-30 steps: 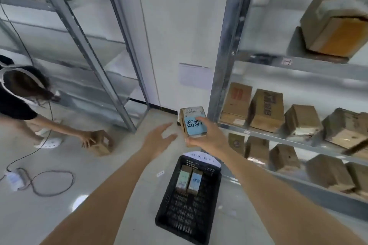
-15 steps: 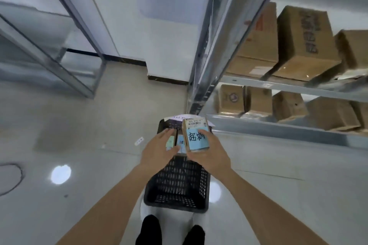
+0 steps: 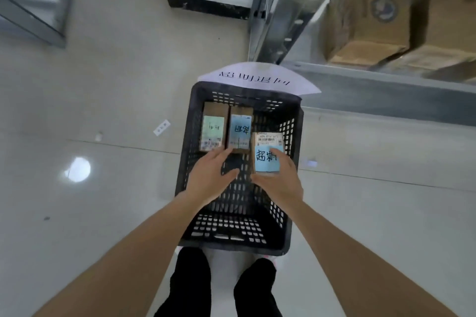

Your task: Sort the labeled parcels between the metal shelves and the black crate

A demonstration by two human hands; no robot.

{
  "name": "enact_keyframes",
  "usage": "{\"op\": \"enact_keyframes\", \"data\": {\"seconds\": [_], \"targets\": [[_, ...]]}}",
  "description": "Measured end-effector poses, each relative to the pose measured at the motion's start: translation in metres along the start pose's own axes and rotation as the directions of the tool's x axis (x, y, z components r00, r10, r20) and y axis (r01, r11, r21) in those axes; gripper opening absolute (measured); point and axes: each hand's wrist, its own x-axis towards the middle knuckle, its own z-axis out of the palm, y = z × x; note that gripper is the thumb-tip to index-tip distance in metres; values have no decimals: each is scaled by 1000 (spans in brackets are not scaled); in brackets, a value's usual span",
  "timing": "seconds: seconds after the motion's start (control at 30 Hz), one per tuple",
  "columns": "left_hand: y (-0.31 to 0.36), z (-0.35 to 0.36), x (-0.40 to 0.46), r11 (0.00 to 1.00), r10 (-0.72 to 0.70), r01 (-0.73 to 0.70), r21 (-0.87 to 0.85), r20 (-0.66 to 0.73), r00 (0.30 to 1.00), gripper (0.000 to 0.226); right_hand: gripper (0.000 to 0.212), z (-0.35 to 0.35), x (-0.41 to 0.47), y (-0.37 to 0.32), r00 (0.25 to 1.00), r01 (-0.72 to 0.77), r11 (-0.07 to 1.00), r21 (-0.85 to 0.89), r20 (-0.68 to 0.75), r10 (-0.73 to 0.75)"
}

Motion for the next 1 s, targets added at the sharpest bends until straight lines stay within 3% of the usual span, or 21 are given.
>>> {"op": "enact_keyframes", "data": {"seconds": [0.27,0.67,0.83,1.0], "targets": [[-42,66,75,998,15,-14,-55,28,999,65,88,50,101,50,997,-16,997,76,-74,22],[-76,109,145,993,57,-62,-101,-46,997,59,89,96,207,79,995,88,973,211,-72,-75],[-81,113,156,991,75,-79,-112,-40,996,58,76,111,228,91,996,90,971,221,-29,-86],[-83,112,158,993,57,-62,-102,-51,997,58,88,108,236,92,993,94,985,147,56,-103]]}}
